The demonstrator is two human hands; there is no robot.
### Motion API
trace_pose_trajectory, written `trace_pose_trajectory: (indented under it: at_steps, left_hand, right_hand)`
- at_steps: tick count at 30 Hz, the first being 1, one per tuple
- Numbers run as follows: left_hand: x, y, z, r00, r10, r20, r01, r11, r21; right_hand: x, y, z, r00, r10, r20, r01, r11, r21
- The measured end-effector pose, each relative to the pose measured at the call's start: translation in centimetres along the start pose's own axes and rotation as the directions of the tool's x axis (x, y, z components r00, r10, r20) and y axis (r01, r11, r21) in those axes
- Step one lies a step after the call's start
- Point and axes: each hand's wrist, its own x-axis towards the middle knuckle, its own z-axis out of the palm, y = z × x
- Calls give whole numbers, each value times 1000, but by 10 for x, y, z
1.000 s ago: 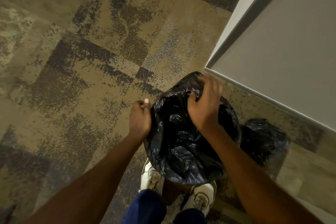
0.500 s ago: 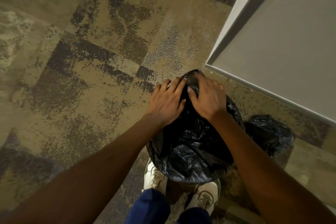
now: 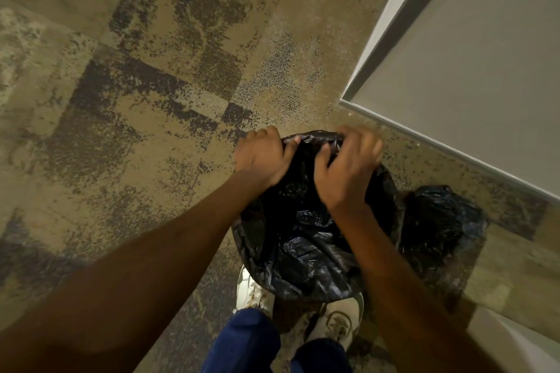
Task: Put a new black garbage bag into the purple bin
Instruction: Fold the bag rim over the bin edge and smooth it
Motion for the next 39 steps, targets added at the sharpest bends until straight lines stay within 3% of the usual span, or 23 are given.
trace_pose_trajectory:
  at_steps: [2, 3, 4, 5, 6, 7, 8, 10, 12, 14, 15, 19, 23, 24, 25, 26, 27, 28, 29, 31, 35, 39]
  left_hand:
    - [-8, -5, -3, 995, -77, -60, 79, 997, 26]
    - [-13, -9, -3, 991, -105, -82, 107, 994, 19]
    - [-20, -12, -1, 988, -122, -94, 124, 992, 10]
    - [-27, -17, 0, 987, -132, -96, 131, 991, -9]
    - [-33, -21, 4, 986, -140, -90, 137, 990, -46]
    - [-39, -24, 7, 984, -156, -80, 148, 984, -103]
    - [-42, -27, 10, 981, -180, -66, 168, 972, -166]
    - [-44, -31, 16, 976, -213, -51, 195, 950, -243]
    - [-42, -32, 19, 981, -189, -51, 171, 954, -245]
    - [-39, -34, 20, 987, -150, -59, 132, 961, -243]
    - [-38, -37, 22, 989, -134, -64, 115, 963, -243]
    - [-40, -43, 27, 989, -140, -54, 118, 947, -298]
    - [-50, -41, 28, 982, -189, -15, 174, 930, -325]
    - [-52, -40, 27, 976, -218, -20, 199, 923, -328]
    - [-55, -37, 25, 969, -245, -35, 221, 919, -327]
    - [-59, -35, 22, 962, -267, -55, 236, 916, -325]
    - [-64, -33, 20, 957, -284, -67, 249, 915, -318]
    - [-70, -31, 19, 953, -294, -78, 258, 917, -304]
    - [-78, -30, 19, 951, -295, -91, 259, 924, -282]
    - [-93, -30, 22, 957, -266, -113, 234, 944, -233]
    - [-116, -37, 38, 981, -180, -67, 168, 974, -149]
    - [-122, -41, 51, 988, -155, 17, 155, 972, -179]
  right_hand:
    - [-46, -3, 5, 989, 145, -14, -140, 974, 176]
    - [-69, -1, 13, 939, 335, 83, -345, 904, 252]
    - [-88, 0, 23, 795, 571, 202, -606, 733, 310]
    - [-105, 3, 33, 556, 771, 311, -824, 464, 325]
    - [-117, 8, 42, 323, 866, 383, -928, 211, 308]
    - [-125, 15, 52, 156, 880, 449, -958, 25, 284]
    - [-127, 21, 59, 63, 839, 541, -961, -96, 261]
    - [-116, 27, 73, 25, 735, 677, -958, -175, 226]
    - [-90, 27, 93, 86, 692, 716, -925, -212, 316]
    - [-61, 18, 120, 121, 575, 809, -826, -394, 403]
    - [-50, 13, 133, 142, 514, 846, -821, -417, 391]
    - [-39, 10, 151, 99, 527, 844, -975, -120, 189]
    - [-58, 24, 128, 135, 517, 845, -986, 156, 63]
    - [-62, 24, 119, 215, 514, 831, -942, 334, 37]
    - [-69, 24, 105, 321, 485, 813, -812, 584, -28]
    - [-80, 24, 88, 430, 417, 800, -573, 812, -115]
    - [-92, 23, 68, 540, 318, 779, -283, 941, -188]
    - [-105, 21, 46, 609, 217, 763, -22, 966, -257]
    - [-115, 17, 24, 646, 148, 749, 149, 938, -314]
    - [-132, 16, -13, 670, 134, 730, 284, 862, -419]
    - [-147, 46, -53, 740, 250, 625, 251, 759, -600]
    - [-157, 71, -64, 714, 319, 623, 180, 776, -604]
